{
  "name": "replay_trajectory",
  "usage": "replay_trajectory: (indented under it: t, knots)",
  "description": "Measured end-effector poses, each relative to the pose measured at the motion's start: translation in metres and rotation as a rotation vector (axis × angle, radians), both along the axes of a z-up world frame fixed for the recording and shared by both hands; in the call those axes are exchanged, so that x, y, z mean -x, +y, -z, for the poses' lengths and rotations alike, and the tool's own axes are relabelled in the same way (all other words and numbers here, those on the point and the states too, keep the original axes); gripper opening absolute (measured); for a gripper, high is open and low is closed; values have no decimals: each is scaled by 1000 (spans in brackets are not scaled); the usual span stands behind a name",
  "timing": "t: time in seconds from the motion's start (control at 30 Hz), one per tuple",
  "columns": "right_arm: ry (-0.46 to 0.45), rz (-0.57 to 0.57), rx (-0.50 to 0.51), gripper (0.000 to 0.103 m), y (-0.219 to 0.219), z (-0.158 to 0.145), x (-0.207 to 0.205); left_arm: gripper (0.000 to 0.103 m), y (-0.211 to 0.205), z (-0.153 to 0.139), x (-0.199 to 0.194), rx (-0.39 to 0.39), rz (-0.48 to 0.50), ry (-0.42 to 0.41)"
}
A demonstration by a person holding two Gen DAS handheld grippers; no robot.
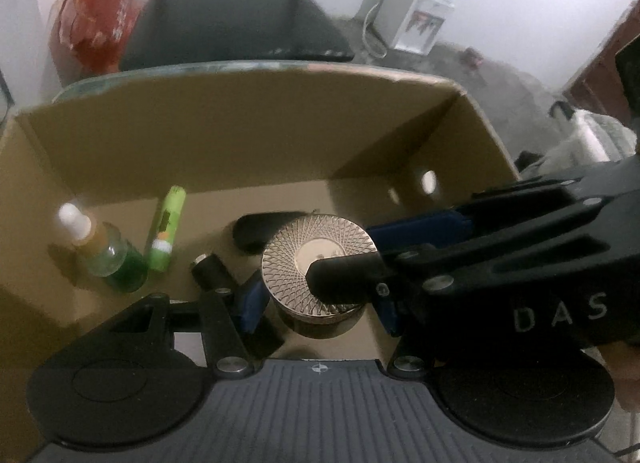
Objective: Organize rigid objects
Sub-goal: 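Carry the gold jar into the box and open the right gripper, then move the right gripper back toward the clear plastic cup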
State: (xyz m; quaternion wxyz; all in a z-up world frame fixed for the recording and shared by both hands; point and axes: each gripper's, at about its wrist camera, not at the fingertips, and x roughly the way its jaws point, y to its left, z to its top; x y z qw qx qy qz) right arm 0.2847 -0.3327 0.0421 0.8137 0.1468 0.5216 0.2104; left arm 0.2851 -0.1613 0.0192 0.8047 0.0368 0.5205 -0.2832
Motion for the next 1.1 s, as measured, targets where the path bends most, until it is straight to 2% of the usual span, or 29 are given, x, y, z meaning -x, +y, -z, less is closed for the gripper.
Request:
replay_trajectory:
  t: [0.2,0.37,0.43,0.53,0.73,0.87,0.97,1.03,1.1]
  knots:
    - [32,-13,-8,46,0,13,-10,55,-7,10,-8,-69,-8,49]
    - [34,-9,-10,46,0,17,-14,58,-8,13,-12,-88,-18,74]
    - [22,-7,-11,46,0,14,-13,77,-7,10,-11,-77,-21,67]
    - [-16,2,-11,46,-1,6,-8,86,-5,-1,-6,-71,-36,8]
    - [-149,37,-26,46,-4,-28,25,88,14,-37,16,-5,-55,-80]
    - [-302,87,7,46,-7,-60,74,88,42,-70,49,52,-75,-192]
    - [-433,106,63,47,-1,-79,124,95,63,-91,89,73,-56,-319]
    - [-502,120,87,47,2,-86,158,101,77,-98,121,95,-26,-414]
    - [-555,139,88,47,4,-89,192,101,89,-96,152,97,-4,-488]
